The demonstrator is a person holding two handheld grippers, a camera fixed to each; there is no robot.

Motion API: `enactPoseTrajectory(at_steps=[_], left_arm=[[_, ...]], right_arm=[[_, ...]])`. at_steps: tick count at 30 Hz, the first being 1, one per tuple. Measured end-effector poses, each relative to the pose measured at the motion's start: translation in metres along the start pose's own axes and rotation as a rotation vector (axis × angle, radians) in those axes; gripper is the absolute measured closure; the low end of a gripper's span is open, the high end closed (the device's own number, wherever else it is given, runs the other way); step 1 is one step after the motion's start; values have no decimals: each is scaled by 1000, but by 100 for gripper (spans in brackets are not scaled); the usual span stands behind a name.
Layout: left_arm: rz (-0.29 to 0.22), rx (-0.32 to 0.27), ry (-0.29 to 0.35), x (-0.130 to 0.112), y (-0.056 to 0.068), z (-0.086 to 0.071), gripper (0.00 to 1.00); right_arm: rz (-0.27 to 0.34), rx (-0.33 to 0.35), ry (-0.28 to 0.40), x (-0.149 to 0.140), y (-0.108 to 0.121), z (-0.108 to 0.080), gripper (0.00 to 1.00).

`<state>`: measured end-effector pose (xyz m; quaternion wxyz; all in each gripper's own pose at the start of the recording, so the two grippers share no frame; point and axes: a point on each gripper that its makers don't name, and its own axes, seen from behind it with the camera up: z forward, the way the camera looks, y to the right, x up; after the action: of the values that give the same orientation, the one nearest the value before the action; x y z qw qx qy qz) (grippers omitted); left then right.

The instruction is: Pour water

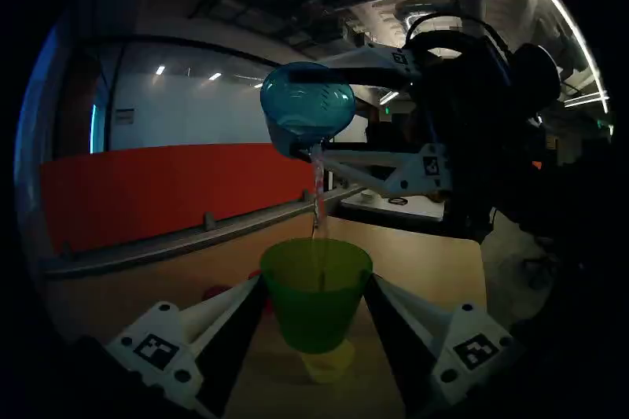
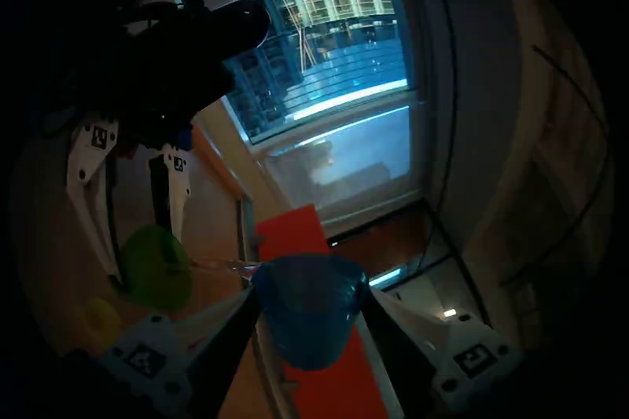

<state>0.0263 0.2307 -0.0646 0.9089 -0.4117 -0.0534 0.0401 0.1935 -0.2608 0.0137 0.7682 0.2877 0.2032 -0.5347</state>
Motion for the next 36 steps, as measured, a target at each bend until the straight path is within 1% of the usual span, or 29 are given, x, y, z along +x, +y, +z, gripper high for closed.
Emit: enactPoseTrajectory(at_steps=[19,36], left_arm=[[9,-7,2,3,5,0,16],[15,-7,-3,2,5,1,15]], right_arm=[[-81,-26,-1,1,12,-2,10],[-153,-34,5,3,17,0,10]])
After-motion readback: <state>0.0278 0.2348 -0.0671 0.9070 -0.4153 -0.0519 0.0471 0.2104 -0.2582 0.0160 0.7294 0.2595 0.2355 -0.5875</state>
